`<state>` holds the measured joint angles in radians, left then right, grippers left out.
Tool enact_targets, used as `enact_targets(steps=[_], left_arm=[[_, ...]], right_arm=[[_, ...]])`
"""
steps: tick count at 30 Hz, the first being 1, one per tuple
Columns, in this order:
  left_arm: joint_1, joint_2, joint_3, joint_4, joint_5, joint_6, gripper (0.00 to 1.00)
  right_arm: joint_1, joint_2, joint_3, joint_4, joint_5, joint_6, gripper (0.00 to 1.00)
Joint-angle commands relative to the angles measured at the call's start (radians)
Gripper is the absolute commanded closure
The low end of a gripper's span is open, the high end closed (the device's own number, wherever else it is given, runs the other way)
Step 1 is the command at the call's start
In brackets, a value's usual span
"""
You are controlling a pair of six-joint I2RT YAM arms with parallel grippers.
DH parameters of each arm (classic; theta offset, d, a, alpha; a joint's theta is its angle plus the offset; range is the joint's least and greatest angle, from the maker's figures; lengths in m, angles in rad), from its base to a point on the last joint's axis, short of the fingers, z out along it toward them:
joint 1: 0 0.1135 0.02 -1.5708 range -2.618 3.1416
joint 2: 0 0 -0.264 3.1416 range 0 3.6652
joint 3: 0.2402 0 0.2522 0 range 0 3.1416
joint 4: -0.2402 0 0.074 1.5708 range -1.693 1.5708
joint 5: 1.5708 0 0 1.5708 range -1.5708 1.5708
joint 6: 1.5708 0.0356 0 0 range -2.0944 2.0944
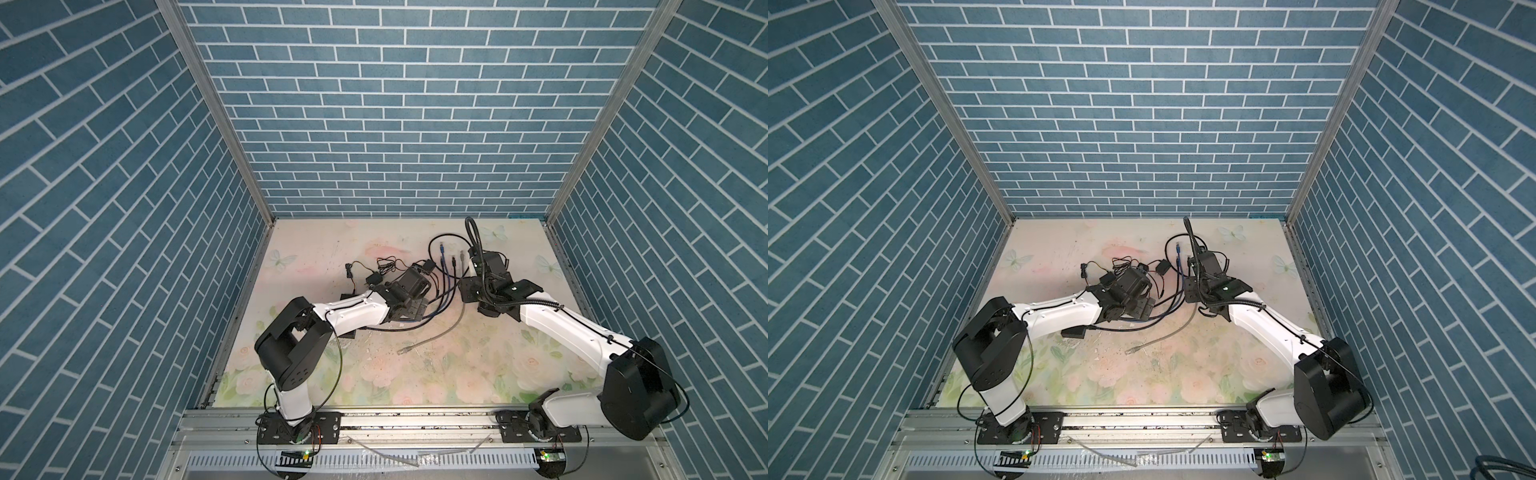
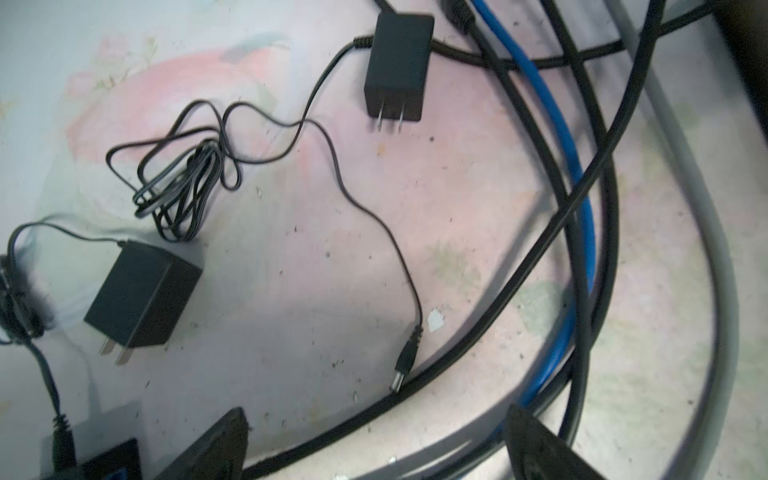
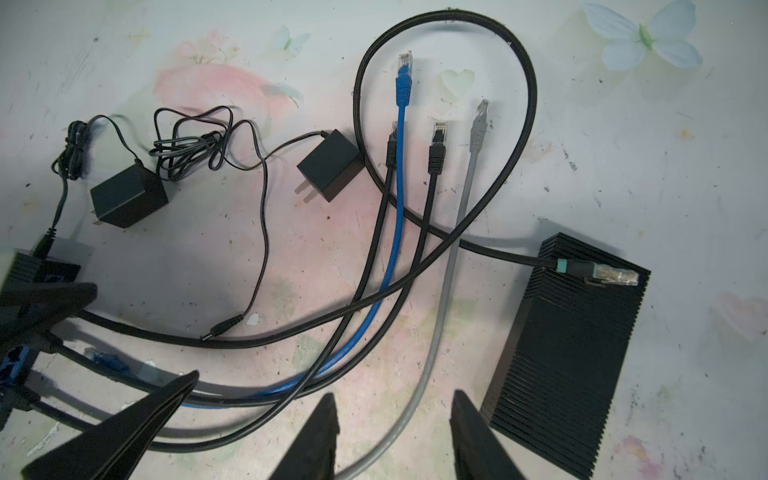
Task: Insert the plug into the switch port
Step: 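Move both grippers over the loose cables farther from the robot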
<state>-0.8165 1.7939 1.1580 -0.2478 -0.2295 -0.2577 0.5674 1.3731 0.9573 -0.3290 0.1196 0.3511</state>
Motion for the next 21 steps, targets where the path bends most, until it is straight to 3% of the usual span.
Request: enact_targets(steps=[1, 8, 21], left_arm=[[-0.002, 0.057, 0.070, -0.060, 0.027, 0.025, 0.08], [0.018, 0.143, 0.159, -0.122, 0.067, 0.001, 0.22], [0.045, 0.181, 0.150, -0.134, 0.087, -0.031, 0.40]], right_arm=[[-0.006, 0.001, 0.054, -0.019, 0.001, 0.009, 0.57], [-0.029, -0.012, 0.052, -0.028, 0.003, 0.005, 0.60], [-0.053, -0.001, 0.034, -0.010, -0.007, -0.005, 0.61]])
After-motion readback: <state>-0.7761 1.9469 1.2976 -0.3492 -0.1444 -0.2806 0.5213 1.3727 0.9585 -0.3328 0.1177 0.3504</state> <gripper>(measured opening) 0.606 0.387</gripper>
